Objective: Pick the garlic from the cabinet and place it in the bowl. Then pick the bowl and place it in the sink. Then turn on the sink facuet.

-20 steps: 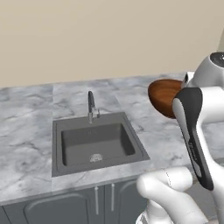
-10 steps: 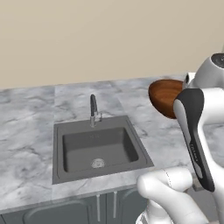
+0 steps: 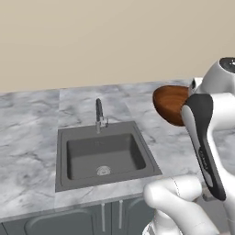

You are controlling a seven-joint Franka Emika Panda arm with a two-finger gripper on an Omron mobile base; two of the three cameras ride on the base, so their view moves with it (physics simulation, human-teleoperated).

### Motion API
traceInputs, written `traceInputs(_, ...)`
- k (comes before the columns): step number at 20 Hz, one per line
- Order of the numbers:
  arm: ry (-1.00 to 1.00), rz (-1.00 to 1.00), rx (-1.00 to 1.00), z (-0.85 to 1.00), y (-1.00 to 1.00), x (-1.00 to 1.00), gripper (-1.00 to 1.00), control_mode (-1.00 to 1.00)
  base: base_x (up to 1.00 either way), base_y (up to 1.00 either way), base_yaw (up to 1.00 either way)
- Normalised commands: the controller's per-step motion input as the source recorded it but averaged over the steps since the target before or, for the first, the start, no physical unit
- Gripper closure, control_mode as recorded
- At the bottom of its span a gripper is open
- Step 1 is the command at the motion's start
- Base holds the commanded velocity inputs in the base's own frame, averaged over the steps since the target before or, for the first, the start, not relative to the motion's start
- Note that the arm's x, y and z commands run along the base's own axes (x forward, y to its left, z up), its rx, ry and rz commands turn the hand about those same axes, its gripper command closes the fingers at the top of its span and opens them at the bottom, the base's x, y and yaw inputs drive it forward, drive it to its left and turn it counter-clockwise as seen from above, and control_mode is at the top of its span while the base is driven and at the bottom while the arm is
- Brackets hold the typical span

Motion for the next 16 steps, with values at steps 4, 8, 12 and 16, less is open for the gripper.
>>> traceInputs(4,0.0,0.45,-0.06,-1.0,0.34,0.47,1.0,-1.0,0.0,0.0,0.0)
traceInputs(8,0.0,0.66,0.0,-0.98,0.48,0.58,1.0,-1.0,0.0,0.0,0.0)
traceInputs(12,-0.05,0.48,-0.08,-0.69,0.41,0.55,1.0,-1.0,0.0,0.0,0.0)
traceInputs(16,0.0,0.29,-0.09,-0.66,0.37,0.53,1.0,-1.0,0.0,0.0,0.0)
